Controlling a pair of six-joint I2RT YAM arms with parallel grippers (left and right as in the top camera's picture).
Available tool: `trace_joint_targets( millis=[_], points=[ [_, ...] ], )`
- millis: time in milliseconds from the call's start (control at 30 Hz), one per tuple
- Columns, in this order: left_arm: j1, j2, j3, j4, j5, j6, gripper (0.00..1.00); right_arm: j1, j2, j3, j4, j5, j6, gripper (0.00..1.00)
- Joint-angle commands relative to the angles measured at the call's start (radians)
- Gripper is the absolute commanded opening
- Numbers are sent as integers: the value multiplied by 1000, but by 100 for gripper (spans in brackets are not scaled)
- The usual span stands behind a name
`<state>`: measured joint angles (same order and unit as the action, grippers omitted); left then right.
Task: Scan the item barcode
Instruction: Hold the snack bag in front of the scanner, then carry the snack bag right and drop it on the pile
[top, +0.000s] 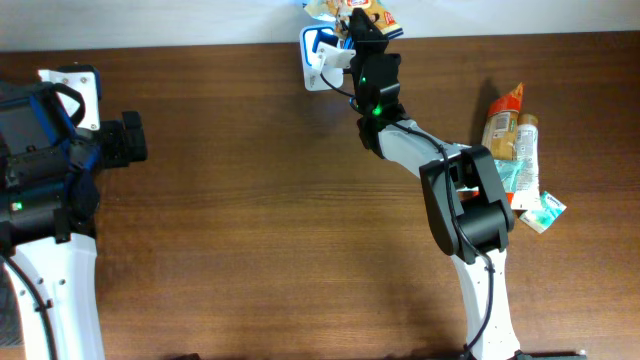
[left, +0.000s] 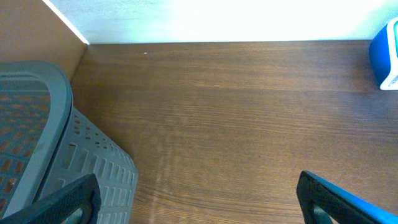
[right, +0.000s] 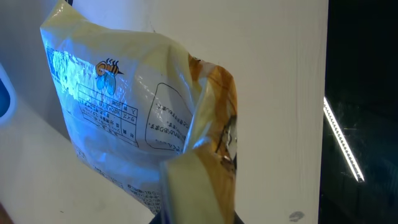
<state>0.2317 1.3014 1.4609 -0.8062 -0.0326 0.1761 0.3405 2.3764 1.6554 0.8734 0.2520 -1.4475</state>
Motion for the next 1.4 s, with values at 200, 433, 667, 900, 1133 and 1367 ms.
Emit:
trace_joint_targets(
  millis=[200,433,667,900,1133,1367],
  points=[
    [5,0,9,2,11,13,99,32,-23,32,17,11,5,4],
    [5,0,9,2,11,13,99,32,-295,32,-364,47,232,4],
    [5,0,9,2,11,13,99,27,-752,32,-1191,16,1131,4],
    [5,0,9,2,11,13,99,-238,-899,32,-1915,-236,1539,4],
    [5,0,9,2,11,13,99,-781,-681,32,-2018,-568,1511,4],
    [5,0,9,2,11,13,99,-878,-355,32,-1892,-581,1478,17]
  ],
)
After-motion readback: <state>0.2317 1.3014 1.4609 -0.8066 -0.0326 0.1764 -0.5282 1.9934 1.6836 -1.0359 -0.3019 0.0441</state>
